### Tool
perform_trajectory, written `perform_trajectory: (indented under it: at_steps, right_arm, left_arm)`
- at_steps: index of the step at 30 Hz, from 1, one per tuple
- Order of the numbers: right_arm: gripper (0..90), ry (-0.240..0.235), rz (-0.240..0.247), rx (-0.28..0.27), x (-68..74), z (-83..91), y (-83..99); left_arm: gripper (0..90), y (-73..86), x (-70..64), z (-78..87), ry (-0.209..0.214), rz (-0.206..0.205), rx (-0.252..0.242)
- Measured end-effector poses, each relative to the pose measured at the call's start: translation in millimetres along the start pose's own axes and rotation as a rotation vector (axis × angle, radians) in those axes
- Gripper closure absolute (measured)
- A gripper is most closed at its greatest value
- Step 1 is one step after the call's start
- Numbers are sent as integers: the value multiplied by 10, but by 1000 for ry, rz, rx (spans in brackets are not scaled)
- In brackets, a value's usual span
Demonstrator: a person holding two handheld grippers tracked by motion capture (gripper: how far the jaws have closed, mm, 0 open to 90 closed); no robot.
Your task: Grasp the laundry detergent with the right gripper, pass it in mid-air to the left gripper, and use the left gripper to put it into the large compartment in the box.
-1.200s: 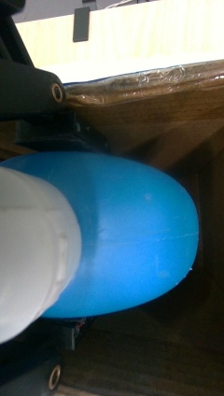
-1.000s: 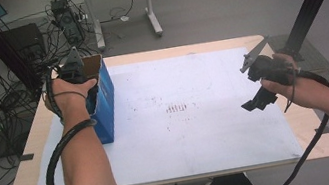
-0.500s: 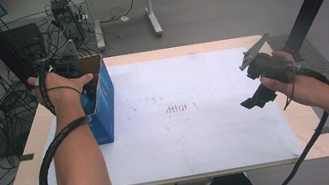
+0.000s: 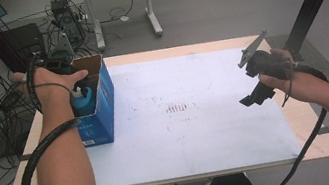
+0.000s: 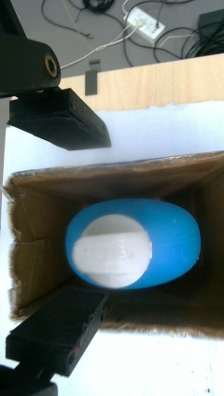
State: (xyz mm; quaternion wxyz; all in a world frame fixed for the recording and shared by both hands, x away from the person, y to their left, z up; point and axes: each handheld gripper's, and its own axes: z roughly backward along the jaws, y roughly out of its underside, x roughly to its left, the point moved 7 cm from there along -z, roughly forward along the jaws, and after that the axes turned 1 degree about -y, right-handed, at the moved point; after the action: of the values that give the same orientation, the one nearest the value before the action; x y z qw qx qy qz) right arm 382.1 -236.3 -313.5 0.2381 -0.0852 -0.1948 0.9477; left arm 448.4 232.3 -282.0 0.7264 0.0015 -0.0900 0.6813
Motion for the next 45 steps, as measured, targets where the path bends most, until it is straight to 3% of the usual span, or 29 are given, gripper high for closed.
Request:
perform_trajectory:
  at_steps: [13,30,39,45]
  right_arm:
    - [5,-4,2,4,-37,-15,-59]
    - [5,-4,-30,38,-148,-51,-45]
    - [4,12,-43,55,-250,12,-24]
    - [5,16,-49,61,-300,34,7]
  left_arm:
    - [135,-46,-275,418,46,-94,-74]
    - [109,-83,-1062,788,98,-314,-157]
    - [106,-106,-1387,829,103,-400,-168]
    - [106,-118,-1544,797,126,-429,-172]
